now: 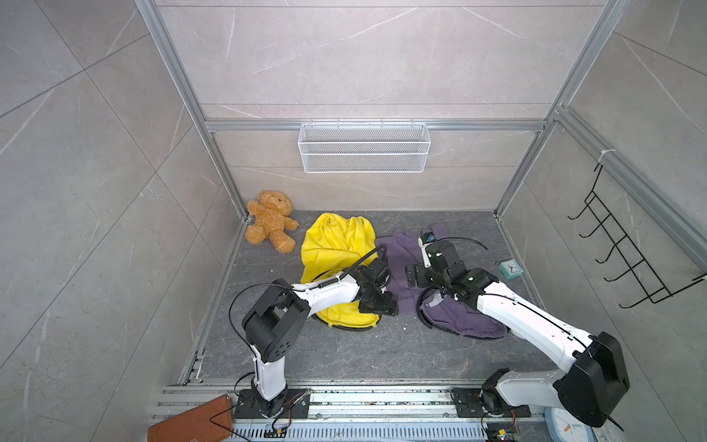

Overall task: Remove the belt from the trousers
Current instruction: Move the trousers to the center of the board, then adjust the trousers at the center of the board.

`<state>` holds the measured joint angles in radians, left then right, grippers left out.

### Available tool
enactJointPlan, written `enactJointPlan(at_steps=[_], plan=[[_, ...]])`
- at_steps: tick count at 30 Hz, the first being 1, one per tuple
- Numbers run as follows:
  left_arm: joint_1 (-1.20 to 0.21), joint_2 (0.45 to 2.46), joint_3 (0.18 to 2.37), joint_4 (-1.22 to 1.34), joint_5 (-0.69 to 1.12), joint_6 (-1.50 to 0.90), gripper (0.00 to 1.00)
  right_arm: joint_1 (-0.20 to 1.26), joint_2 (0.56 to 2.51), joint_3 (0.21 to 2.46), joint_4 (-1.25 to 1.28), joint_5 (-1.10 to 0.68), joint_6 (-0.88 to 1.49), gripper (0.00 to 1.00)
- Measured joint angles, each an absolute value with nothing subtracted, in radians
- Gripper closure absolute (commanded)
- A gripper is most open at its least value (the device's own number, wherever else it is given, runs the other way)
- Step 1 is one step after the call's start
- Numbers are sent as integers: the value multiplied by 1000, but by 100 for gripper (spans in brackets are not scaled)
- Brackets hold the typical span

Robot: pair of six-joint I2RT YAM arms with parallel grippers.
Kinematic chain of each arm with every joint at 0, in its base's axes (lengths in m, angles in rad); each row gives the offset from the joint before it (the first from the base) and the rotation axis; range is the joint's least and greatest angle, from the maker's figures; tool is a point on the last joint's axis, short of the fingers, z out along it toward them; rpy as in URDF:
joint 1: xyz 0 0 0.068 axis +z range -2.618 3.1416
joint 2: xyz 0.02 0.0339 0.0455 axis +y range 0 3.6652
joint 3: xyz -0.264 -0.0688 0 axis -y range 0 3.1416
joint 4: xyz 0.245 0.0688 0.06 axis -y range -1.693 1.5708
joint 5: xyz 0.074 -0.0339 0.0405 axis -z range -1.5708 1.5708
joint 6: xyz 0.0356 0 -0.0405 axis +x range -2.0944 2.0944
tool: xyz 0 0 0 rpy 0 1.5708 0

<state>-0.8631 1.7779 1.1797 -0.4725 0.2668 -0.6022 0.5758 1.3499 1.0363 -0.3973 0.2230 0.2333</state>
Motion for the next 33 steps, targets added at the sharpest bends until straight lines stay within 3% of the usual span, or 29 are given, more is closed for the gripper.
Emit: enactJointPlan(at_steps=[8, 12, 17, 23, 29, 31, 33], plan=[[-826, 1256, 1037, -619, 17, -687, 13, 585, 1466, 1041, -319, 7, 208, 0], [-733, 1108, 1031, -716, -113, -671, 13, 657, 1568, 1061, -274, -88, 70, 0], [-565, 1113, 995, -759, -203, -596, 13, 727, 1715, 1148, -267, -142, -112, 8], [-427, 1161, 943, -719, -177, -517, 13, 728, 1846, 1240, -257, -83, -223, 21], [-385, 1216, 944, -661, -140, -469, 13, 728, 1977, 1350, -283, -85, -282, 29], [-385, 1233, 944, -643, -121, -462, 13, 728, 2002, 1353, -286, -70, -297, 42], [-385, 1245, 944, -627, -102, -455, 13, 728, 2018, 1353, -290, -59, -310, 69]])
